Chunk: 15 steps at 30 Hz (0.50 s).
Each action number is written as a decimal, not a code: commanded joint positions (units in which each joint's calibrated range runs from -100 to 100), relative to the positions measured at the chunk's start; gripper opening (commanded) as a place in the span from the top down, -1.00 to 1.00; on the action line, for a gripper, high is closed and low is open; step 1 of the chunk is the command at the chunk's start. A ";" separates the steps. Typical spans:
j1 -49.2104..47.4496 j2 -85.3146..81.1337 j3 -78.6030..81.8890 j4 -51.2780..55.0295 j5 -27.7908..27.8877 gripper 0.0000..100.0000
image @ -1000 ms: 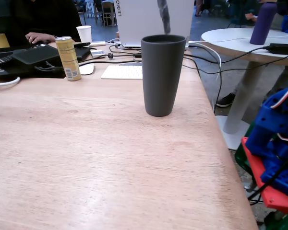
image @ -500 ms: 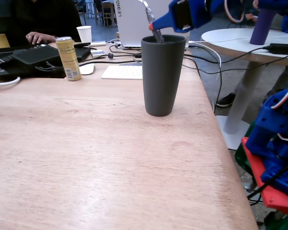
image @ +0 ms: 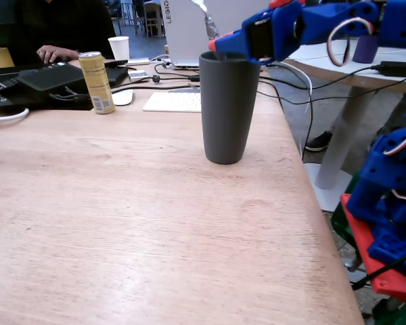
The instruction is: Grab the fork and place it in gray glass
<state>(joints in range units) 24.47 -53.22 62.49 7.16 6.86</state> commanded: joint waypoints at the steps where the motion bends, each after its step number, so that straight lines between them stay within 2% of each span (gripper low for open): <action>1: 1.25 -2.10 -0.90 -1.09 0.15 0.81; 4: 1.42 -2.10 -0.62 -1.09 0.10 0.67; 13: 0.23 -2.10 -1.94 -1.09 -0.05 0.67; 15: 0.06 -0.90 -7.89 0.14 -0.39 0.67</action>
<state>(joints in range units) 24.66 -53.39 61.95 7.25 6.81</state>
